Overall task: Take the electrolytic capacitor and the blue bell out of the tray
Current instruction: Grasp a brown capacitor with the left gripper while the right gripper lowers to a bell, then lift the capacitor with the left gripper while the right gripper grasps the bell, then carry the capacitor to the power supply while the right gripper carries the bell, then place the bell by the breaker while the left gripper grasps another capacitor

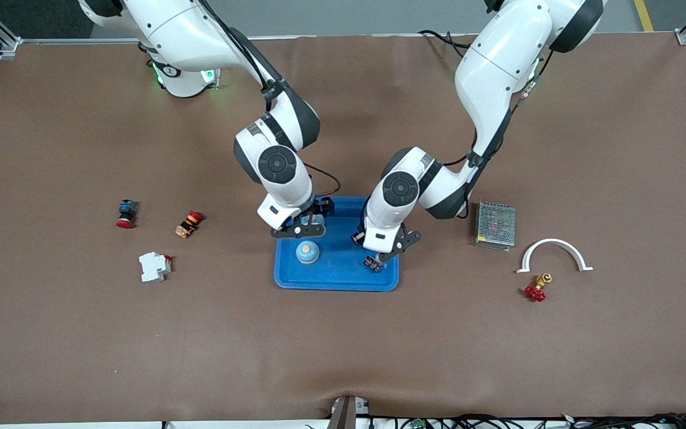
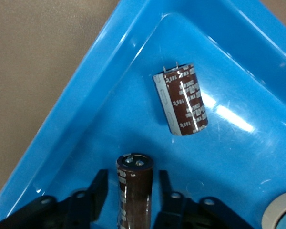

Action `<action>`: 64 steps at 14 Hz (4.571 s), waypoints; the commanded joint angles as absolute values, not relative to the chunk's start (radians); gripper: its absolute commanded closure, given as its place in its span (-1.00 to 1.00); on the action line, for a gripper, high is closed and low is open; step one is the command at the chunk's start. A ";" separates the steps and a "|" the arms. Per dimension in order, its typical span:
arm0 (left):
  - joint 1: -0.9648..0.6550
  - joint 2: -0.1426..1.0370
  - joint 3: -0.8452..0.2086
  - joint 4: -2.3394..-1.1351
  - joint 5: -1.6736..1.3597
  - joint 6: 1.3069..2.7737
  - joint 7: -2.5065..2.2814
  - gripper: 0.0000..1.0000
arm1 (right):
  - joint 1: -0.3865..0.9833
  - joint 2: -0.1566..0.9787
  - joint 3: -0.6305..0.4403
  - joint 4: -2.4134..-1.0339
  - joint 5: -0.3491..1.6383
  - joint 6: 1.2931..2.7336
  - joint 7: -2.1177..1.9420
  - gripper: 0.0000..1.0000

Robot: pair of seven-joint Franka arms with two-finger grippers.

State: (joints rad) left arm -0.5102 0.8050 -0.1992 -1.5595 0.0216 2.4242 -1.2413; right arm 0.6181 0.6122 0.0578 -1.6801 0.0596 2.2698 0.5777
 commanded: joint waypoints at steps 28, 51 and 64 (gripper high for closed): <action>0.107 0.285 -0.193 -2.041 0.224 2.032 -0.660 1.00 | 0.649 0.732 0.049 -1.663 0.063 2.370 0.571 -0.20; 0.229 0.387 -0.270 -2.018 0.299 2.268 -0.756 -1.00 | 0.096 0.532 0.041 -1.485 0.074 1.838 -0.725 0.28; -0.138 0.665 -0.287 -1.525 0.204 2.120 -1.241 -1.00 | -0.176 0.686 0.041 -1.496 -0.048 2.147 -1.406 0.28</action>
